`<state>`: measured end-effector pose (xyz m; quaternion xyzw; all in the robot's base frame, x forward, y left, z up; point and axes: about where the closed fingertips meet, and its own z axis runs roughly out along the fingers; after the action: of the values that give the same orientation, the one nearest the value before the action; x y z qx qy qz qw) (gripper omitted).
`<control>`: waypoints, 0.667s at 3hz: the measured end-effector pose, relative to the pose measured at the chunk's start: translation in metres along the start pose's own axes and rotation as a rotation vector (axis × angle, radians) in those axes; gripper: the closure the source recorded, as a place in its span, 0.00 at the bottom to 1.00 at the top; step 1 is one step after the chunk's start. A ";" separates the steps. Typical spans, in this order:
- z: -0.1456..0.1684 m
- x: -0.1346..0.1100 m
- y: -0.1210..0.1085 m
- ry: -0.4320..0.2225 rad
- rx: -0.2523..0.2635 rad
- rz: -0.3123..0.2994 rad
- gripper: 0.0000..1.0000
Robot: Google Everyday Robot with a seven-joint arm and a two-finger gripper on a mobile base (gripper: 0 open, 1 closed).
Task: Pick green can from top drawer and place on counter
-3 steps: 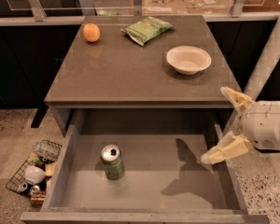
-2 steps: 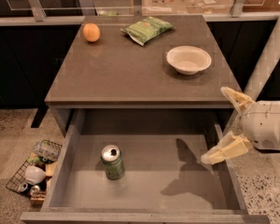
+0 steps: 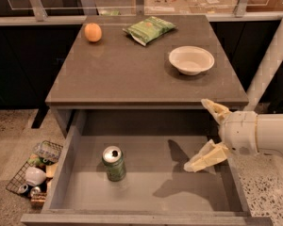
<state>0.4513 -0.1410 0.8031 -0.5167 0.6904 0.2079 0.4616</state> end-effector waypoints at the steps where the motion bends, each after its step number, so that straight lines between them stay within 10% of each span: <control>1: 0.039 0.009 0.024 -0.046 -0.041 0.016 0.00; 2: 0.078 0.018 0.048 -0.105 -0.086 0.023 0.00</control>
Offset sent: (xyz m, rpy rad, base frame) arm -0.0177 0.1101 -0.1064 0.1921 0.0288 0.1436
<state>0.4401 -0.0729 0.7403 -0.5163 0.6617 0.2696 0.4721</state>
